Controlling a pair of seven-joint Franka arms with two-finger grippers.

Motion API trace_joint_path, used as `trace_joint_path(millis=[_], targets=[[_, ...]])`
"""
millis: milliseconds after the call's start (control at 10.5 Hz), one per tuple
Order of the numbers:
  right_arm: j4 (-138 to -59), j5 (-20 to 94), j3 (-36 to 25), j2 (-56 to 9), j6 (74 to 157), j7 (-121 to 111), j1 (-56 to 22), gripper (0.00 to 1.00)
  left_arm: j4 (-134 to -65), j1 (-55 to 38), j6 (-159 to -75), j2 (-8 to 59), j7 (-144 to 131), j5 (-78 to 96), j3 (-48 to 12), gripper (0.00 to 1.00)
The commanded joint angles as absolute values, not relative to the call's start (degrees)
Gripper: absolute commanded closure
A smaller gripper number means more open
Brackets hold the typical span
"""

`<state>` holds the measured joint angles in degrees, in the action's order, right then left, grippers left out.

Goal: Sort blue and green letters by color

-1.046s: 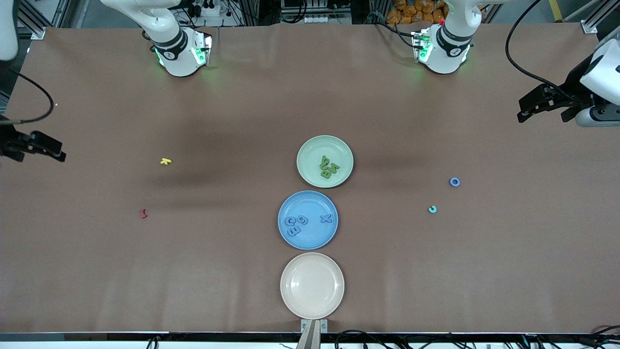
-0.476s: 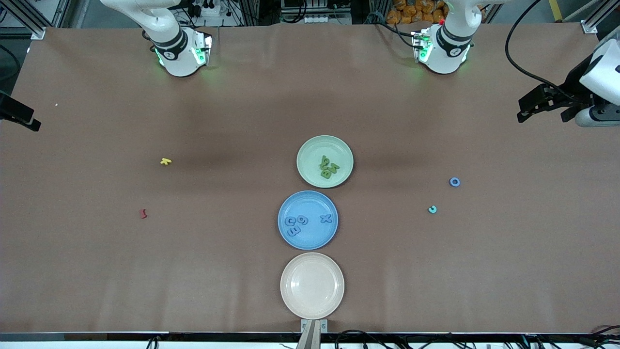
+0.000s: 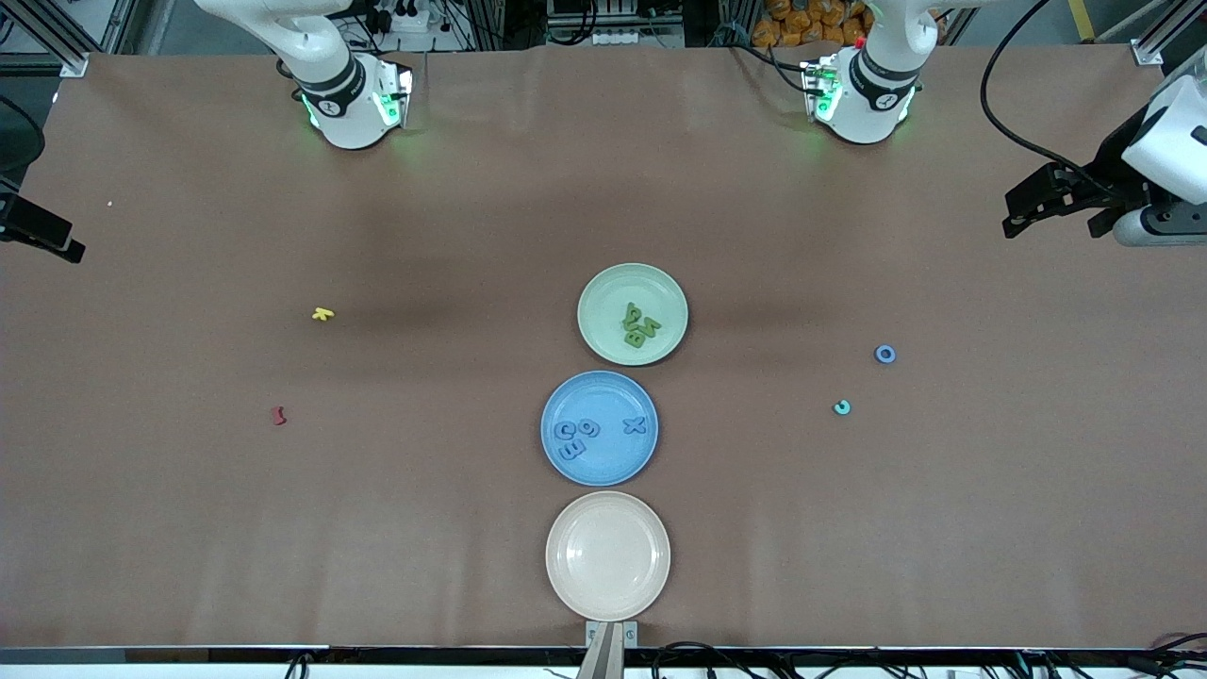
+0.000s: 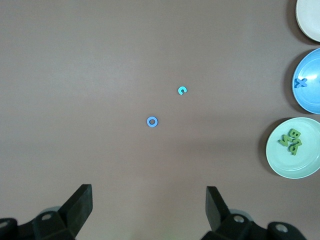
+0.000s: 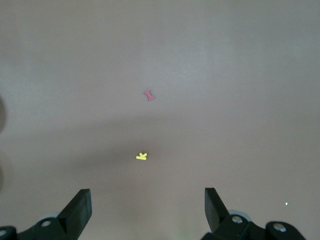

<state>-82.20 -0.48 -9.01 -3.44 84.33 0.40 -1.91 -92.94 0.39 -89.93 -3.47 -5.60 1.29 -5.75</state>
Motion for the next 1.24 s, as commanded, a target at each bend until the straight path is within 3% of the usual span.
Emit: trace_joint_path(millis=[0,1141], targets=[[-80.77,-1.14,-8.96,-5.01,83.67,4.04,-3.51,0.00,-92.29,0.61,-89.38,-3.52,-6.15,1.67,-5.80,0.00],[-80.51,-0.62,-8.88,-7.12,84.55,3.87,-4.39,0.00,-90.88,0.79,-89.38,-3.69,-5.80,1.50,-5.54,0.00]])
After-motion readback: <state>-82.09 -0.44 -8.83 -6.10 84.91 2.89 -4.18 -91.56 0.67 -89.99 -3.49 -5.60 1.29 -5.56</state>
